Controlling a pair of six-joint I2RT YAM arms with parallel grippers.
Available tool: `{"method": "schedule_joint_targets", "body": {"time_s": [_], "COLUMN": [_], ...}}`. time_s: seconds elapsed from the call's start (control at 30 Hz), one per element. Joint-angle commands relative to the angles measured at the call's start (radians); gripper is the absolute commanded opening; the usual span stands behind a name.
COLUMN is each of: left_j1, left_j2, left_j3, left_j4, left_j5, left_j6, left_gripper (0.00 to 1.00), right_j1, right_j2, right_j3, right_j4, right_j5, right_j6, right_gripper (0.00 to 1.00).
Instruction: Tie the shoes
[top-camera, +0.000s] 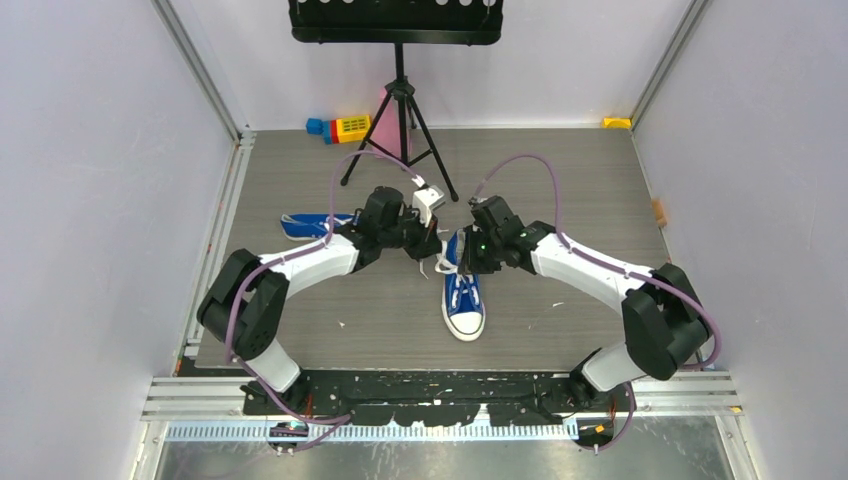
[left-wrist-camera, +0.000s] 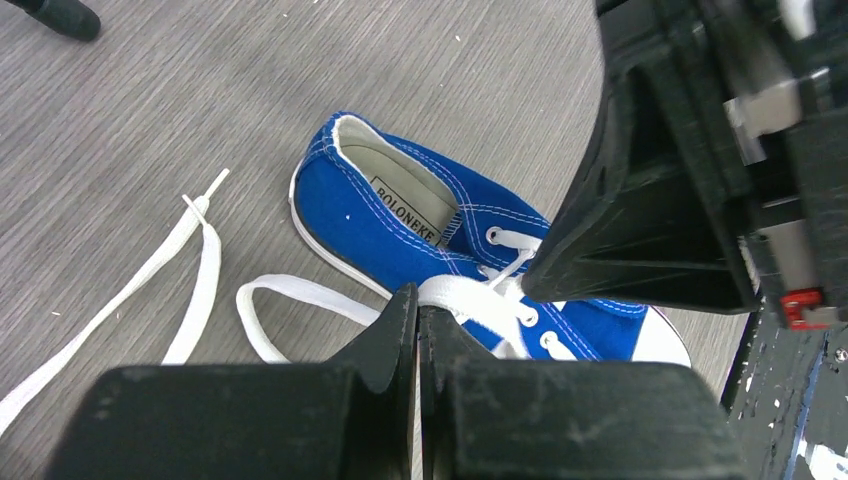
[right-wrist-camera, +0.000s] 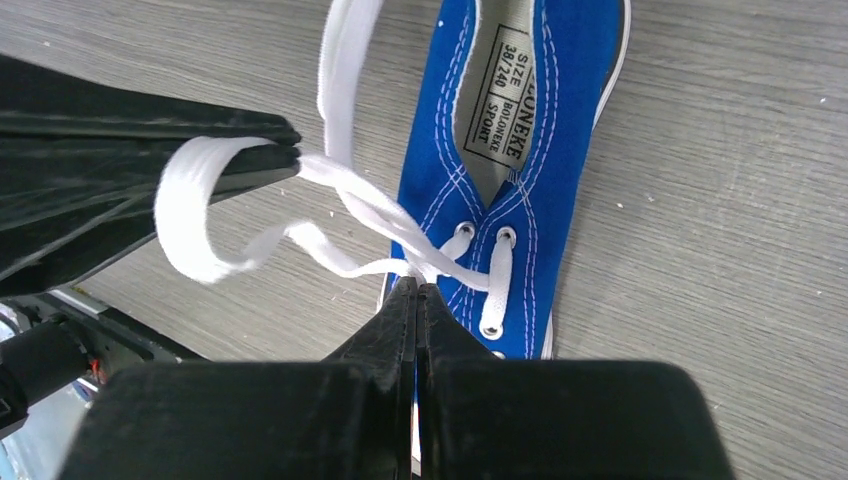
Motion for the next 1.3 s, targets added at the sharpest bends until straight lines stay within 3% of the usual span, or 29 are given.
{"method": "schedule_joint_targets", "body": {"time_s": [0.0, 0.9, 1.27], "left_j1": [-0.002, -0.002, -0.003], "left_j2": [-0.043, -0.099, -0.114], "left_j3": [-0.012, -0.013, -0.049], "left_j4": [-0.005, -0.053, -0.088], "left_j5": [-0.009, 0.001, 0.008], "left_j6": [-0.014, -0.051, -0.066], "left_gripper": [0.00, 0.00, 0.00], "right_j1": [0.018, 0.090, 0.093], "right_j2": [0.026, 0.112, 0.083], "right_j3": [0.021, 0.046, -0.022], "right_j4": [0.034, 0.073, 0.265], "right_j5": [0.036, 0.279, 0.355], "right_j6": [0.000, 0.001, 0.048], "right_gripper": [0.00, 0.00, 0.00]}}
